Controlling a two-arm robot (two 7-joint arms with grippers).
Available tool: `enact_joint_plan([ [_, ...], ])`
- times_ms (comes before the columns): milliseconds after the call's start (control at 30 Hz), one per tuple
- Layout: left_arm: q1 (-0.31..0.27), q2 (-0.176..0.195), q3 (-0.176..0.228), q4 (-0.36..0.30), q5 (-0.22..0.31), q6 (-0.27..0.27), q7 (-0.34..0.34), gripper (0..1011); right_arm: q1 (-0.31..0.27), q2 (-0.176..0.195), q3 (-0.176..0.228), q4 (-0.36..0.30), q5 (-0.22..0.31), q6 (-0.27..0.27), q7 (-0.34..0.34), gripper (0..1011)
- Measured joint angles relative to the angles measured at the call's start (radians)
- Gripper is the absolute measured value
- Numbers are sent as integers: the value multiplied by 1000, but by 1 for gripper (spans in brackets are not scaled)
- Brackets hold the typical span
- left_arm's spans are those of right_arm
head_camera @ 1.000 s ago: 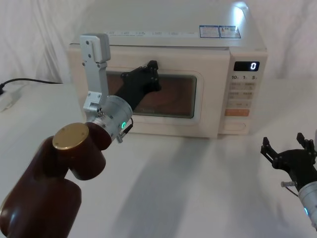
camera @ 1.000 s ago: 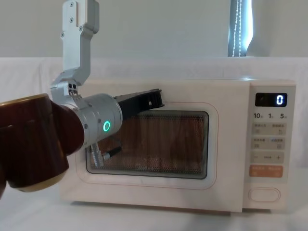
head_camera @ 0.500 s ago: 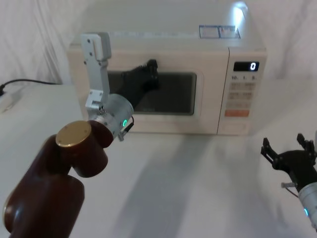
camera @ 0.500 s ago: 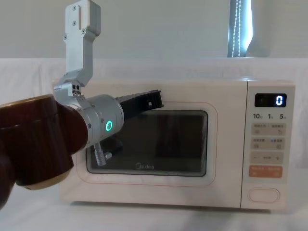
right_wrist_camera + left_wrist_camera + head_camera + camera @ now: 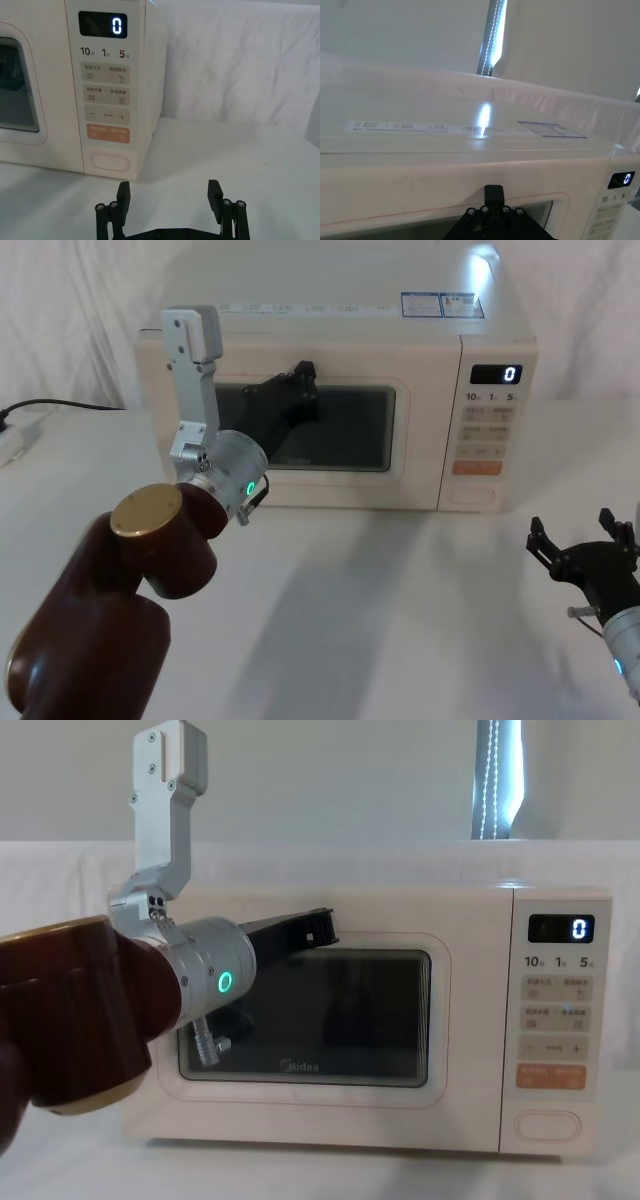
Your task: Press the button to open the microwave door with one hand; close the microwave door with the other hand.
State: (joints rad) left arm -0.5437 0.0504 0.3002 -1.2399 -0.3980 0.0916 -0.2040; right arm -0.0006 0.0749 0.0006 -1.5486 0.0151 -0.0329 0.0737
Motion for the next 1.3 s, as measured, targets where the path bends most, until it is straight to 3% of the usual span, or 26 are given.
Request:
enact_joint_plan([
  [200, 24, 7, -4, -50, 2, 23, 15, 0, 0, 0, 0, 0, 0, 0, 0, 1002],
  [433, 82, 27, -12, -159, 3, 53, 36, 0, 0, 0, 0, 0, 0, 0, 0, 1002],
  [600, 139, 61, -13, -251, 20, 70, 47, 0, 0, 0, 0, 0, 0, 0, 0, 1002],
  [1000, 225, 118, -35, -354, 66, 74, 62, 0, 0, 0, 0, 0, 0, 0, 0, 1002],
  [1167, 268, 142, -58, -385, 81, 72, 62, 82, 0, 0, 0, 0, 0, 0, 0, 1002],
  [1300, 307, 159, -80, -411, 88, 72, 62, 219, 0, 0, 0, 0, 0, 0, 0, 1002],
])
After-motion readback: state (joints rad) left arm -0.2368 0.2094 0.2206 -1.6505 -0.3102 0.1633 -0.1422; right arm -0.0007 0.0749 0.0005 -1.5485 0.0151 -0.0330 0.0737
